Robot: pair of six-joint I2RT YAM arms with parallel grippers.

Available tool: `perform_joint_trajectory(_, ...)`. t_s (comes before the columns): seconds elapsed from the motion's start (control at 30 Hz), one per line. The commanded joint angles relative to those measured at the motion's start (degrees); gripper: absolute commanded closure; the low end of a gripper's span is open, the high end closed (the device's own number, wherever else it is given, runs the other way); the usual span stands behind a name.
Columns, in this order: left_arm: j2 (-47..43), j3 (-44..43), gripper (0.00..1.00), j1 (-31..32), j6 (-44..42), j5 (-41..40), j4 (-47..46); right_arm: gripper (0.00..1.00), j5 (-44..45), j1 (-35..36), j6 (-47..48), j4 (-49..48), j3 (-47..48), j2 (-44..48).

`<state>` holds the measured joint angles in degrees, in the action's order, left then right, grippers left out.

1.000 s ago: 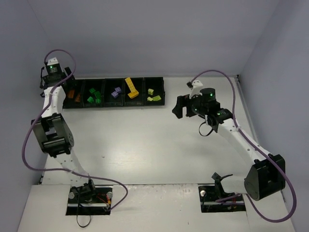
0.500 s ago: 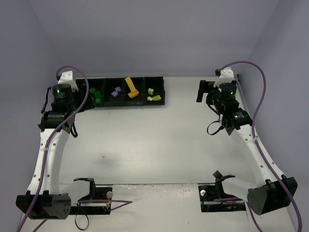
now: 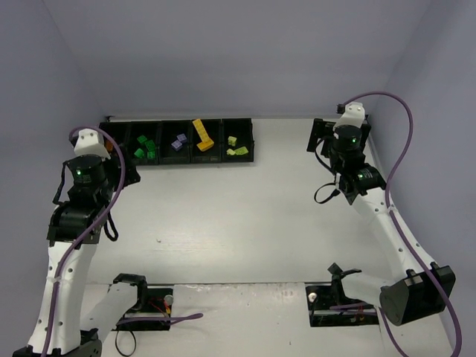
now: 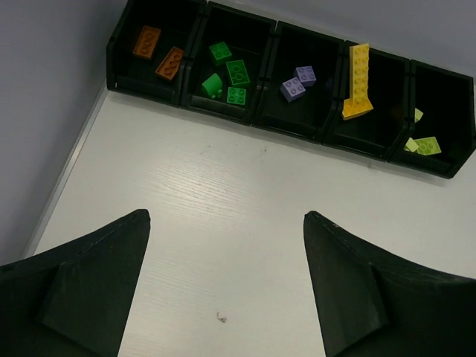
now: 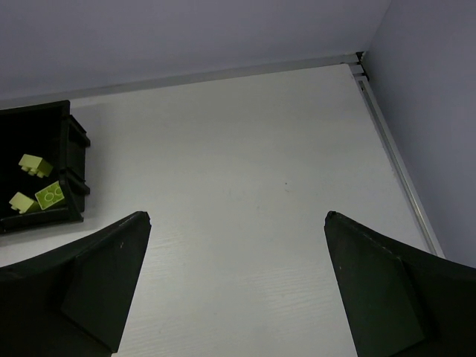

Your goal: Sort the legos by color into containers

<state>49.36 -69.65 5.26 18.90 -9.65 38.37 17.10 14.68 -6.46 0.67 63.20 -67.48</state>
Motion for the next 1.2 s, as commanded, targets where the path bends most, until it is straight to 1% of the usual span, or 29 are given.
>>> perform_joint_trajectory(0.0,-0.1,1.0,0.23,0.3,4.6,-3.9,-0.8,0.00,2.8,0.3,-0.8,-5.1,1.9,2.1)
perform_joint_trajectory(0.1,-1.0,1.3,0.21,0.3,6.2,-4.3,-0.8,0.00,3.2,0.3,-1.4,-5.5,1.5,2.5)
perform_joint_trajectory(0.13,-1.3,1.3,0.14,0.3,6.3,-4.4,-0.8,0.00,3.1,0.2,-1.6,-5.5,1.4,2.7)
perform_joint_trajectory(0.23,-2.3,1.8,0.07,0.3,6.4,-4.3,-0.9,0.00,2.8,0.3,-2.1,-5.6,1.3,2.9)
perform_joint_trajectory(0.53,-5.7,4.9,0.06,0.3,6.4,-3.8,-1.5,0.00,2.0,0.4,-2.9,-6.1,0.3,3.7)
perform_joint_trajectory(0.77,-8.0,9.1,0.06,0.3,6.3,-3.4,-2.0,0.00,1.0,0.4,-3.5,-6.6,-0.5,4.5)
perform_joint_trajectory(0.97,-12.9,12.4,0.06,0.4,6.2,-3.4,-2.9,0.00,0.2,0.5,-3.5,-6.9,-1.2,5.1)
perform_joint_trajectory(1.17,-15.0,14.4,0.06,0.3,5.6,-3.3,-2.9,0.00,0.2,0.7,-3.6,-7.3,-1.9,5.4)
